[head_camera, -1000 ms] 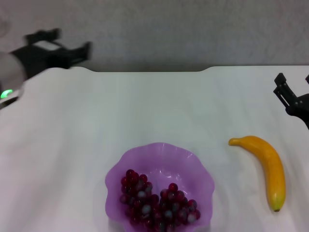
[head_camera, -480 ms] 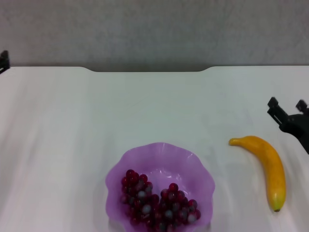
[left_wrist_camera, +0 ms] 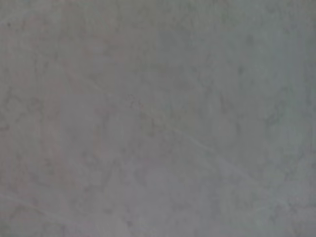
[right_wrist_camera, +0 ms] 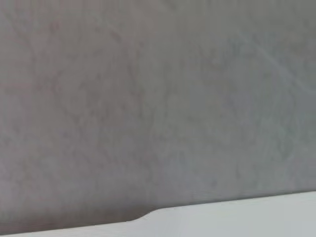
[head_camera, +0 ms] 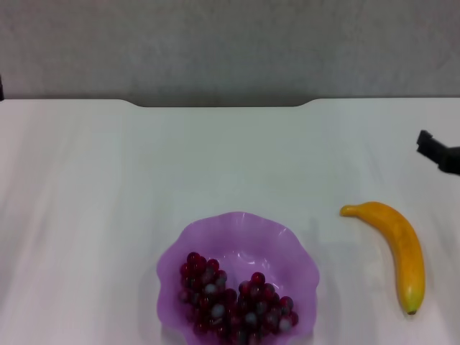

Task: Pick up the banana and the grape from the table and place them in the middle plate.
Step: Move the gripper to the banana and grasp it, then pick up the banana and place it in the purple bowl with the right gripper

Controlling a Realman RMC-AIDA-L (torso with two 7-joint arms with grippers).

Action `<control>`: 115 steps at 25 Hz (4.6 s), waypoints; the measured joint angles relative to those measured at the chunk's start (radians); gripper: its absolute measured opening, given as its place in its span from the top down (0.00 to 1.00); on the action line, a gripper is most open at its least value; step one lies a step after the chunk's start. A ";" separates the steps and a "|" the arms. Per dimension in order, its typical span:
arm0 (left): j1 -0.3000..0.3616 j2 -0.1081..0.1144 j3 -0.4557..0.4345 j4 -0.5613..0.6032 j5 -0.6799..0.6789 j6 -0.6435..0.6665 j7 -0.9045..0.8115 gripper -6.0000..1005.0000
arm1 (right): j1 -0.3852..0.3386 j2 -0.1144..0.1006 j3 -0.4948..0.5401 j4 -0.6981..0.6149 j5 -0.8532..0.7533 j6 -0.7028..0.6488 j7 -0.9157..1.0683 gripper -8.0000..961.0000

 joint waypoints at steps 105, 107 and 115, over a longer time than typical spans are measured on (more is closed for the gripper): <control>0.006 0.000 0.026 -0.046 0.000 -0.045 -0.005 0.12 | 0.328 -0.001 -0.066 0.005 0.141 0.616 -0.358 0.46; 0.006 0.000 0.027 -0.051 0.000 -0.048 -0.005 0.12 | 0.339 -0.001 -0.091 0.003 0.141 0.615 -0.359 0.46; 0.013 0.000 0.038 -0.077 -0.002 -0.052 -0.005 0.12 | 0.382 -0.002 -0.175 0.004 0.141 0.609 -0.360 0.43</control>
